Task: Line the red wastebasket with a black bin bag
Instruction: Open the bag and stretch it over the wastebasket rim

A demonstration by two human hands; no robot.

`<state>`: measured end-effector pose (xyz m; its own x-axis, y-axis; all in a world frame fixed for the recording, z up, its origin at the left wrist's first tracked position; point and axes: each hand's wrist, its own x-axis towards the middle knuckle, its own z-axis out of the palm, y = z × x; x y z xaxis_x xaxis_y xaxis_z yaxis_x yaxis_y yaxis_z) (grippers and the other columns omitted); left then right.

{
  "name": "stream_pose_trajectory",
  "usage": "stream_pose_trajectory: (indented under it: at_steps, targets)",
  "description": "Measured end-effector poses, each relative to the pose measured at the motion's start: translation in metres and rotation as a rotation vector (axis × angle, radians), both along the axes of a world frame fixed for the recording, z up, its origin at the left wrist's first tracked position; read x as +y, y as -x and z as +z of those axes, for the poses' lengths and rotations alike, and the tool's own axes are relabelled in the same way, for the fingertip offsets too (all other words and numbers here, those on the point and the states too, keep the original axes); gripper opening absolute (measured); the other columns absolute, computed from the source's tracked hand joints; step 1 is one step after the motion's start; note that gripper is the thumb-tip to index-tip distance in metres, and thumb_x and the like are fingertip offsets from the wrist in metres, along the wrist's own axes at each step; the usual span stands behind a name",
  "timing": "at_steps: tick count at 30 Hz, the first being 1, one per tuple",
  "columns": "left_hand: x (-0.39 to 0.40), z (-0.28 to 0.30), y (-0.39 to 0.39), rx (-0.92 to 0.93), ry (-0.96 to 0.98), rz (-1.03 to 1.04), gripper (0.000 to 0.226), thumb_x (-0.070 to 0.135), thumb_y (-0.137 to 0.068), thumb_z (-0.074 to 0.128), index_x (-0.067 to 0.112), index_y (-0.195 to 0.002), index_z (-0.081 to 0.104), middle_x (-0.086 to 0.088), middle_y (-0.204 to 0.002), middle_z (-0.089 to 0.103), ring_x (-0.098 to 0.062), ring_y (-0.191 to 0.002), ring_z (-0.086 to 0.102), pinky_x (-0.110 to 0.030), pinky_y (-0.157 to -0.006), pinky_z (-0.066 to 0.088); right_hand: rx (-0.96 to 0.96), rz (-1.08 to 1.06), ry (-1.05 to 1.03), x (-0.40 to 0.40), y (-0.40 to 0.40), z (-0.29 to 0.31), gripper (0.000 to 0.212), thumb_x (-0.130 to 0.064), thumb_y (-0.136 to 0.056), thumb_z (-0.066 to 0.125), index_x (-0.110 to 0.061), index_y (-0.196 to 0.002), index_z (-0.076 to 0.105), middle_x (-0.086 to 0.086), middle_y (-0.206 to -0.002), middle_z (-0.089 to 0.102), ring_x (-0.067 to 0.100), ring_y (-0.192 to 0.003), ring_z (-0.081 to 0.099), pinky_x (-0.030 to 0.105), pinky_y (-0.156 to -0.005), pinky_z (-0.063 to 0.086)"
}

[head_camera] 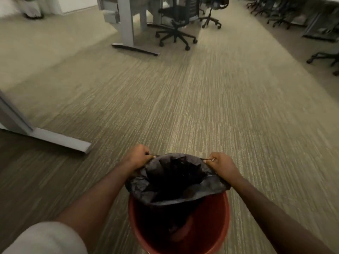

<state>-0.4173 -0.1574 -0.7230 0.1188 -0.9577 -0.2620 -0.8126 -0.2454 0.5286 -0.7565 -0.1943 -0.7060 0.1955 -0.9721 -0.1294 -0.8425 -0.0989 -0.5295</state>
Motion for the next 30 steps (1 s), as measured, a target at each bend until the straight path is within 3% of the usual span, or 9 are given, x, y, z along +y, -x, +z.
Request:
stream_pose_trajectory:
  at_steps: [5, 7, 11, 14, 16, 19, 24, 27, 30]
  targets:
    - [0.016, -0.025, -0.001, 0.221, -0.136, -0.032, 0.019, 0.002, -0.092, 0.063, -0.008, -0.080, 0.073, -0.003, -0.068, 0.055, -0.012, -0.076, 0.047, -0.025, -0.062, 0.033, -0.088, -0.011, -0.058, 0.002, 0.007, -0.013, 0.023, -0.022, -0.090, 0.071, -0.014, -0.069, 0.069, -0.003, -0.069, 0.069, 0.012, -0.067, 0.063, 0.027, -0.060, 0.044]
    - [0.032, -0.031, 0.001, 0.280, -0.167, 0.020, 0.023, -0.004, -0.093, 0.058, 0.003, -0.075, 0.072, 0.002, -0.068, 0.059, -0.011, -0.078, 0.050, -0.024, -0.066, 0.038, -0.114, -0.016, -0.028, 0.010, 0.007, -0.012, 0.021, -0.023, -0.090, 0.072, -0.013, -0.071, 0.071, -0.002, -0.070, 0.070, 0.013, -0.066, 0.064, 0.027, -0.060, 0.045]
    - [0.061, -0.033, -0.003, 0.517, -0.175, 0.123, 0.031, -0.014, -0.098, 0.044, 0.001, -0.079, 0.063, -0.007, -0.088, 0.059, -0.023, -0.098, 0.044, -0.029, -0.070, 0.040, -0.290, -0.044, -0.178, 0.026, 0.019, -0.002, 0.008, -0.013, -0.091, 0.072, -0.021, -0.089, 0.072, 0.008, -0.075, 0.069, 0.016, -0.067, 0.064, 0.029, -0.064, 0.051]
    - [0.077, -0.014, -0.002, 0.700, -0.102, 0.236, 0.044, 0.025, -0.107, 0.042, -0.007, -0.099, 0.072, -0.012, -0.095, 0.073, -0.019, -0.095, 0.064, -0.024, -0.070, 0.049, -0.462, -0.155, -0.261, 0.037, 0.028, 0.012, 0.023, -0.010, -0.094, 0.066, -0.017, -0.115, 0.069, 0.013, -0.097, 0.072, 0.023, -0.087, 0.072, 0.031, -0.074, 0.060]
    - [0.087, -0.002, -0.003, 0.743, -0.139, 0.423, 0.063, 0.057, -0.101, 0.035, 0.008, -0.089, 0.071, -0.008, -0.080, 0.072, -0.020, -0.072, 0.067, -0.024, -0.059, 0.049, -0.429, -0.169, 0.004, 0.051, 0.029, 0.023, 0.025, -0.019, -0.097, 0.064, -0.018, -0.121, 0.069, 0.008, -0.113, 0.071, 0.022, -0.103, 0.070, 0.038, -0.090, 0.058]
    - [0.107, 0.004, -0.010, 0.778, -0.255, 0.501, 0.067, 0.077, -0.088, 0.042, 0.016, -0.080, 0.068, -0.009, -0.066, 0.063, -0.022, -0.055, 0.060, -0.024, -0.053, 0.048, -0.340, 0.222, 0.194, 0.086, 0.028, 0.038, 0.037, -0.052, -0.095, 0.060, -0.035, -0.128, 0.065, -0.017, -0.131, 0.064, 0.004, -0.125, 0.058, 0.031, -0.109, 0.042]
    - [0.138, 0.009, -0.005, 0.841, -0.315, 0.456, 0.053, 0.061, -0.079, 0.071, 0.009, -0.090, 0.069, -0.006, -0.052, 0.060, -0.017, -0.037, 0.053, -0.022, -0.041, 0.046, 0.214, 0.616, 0.224, 0.137, 0.034, 0.028, 0.092, -0.092, -0.073, 0.047, -0.043, -0.150, 0.042, -0.027, -0.155, 0.032, -0.007, -0.151, 0.016, 0.037, -0.126, -0.007]
    - [0.152, 0.010, 0.004, 0.906, -0.290, 0.517, 0.042, 0.048, -0.080, 0.077, 0.008, -0.093, 0.071, -0.004, -0.055, 0.062, -0.015, -0.038, 0.052, -0.022, -0.039, 0.047, 0.279, 0.615, 0.262, 0.150, 0.039, 0.030, 0.056, -0.063, -0.090, 0.054, -0.035, -0.138, 0.060, -0.017, -0.152, 0.045, 0.003, -0.147, 0.033, 0.042, -0.127, 0.002]
    - [0.168, 0.009, 0.012, 0.886, -0.093, 0.595, 0.031, 0.037, -0.082, 0.079, 0.010, -0.077, 0.066, -0.001, -0.053, 0.065, -0.013, -0.041, 0.058, -0.027, -0.047, 0.052, 0.194, 0.509, 0.381, 0.159, 0.047, 0.035, 0.022, -0.021, -0.087, 0.066, -0.026, -0.107, 0.075, -0.008, -0.121, 0.071, 0.014, -0.121, 0.064, 0.044, -0.121, 0.026]
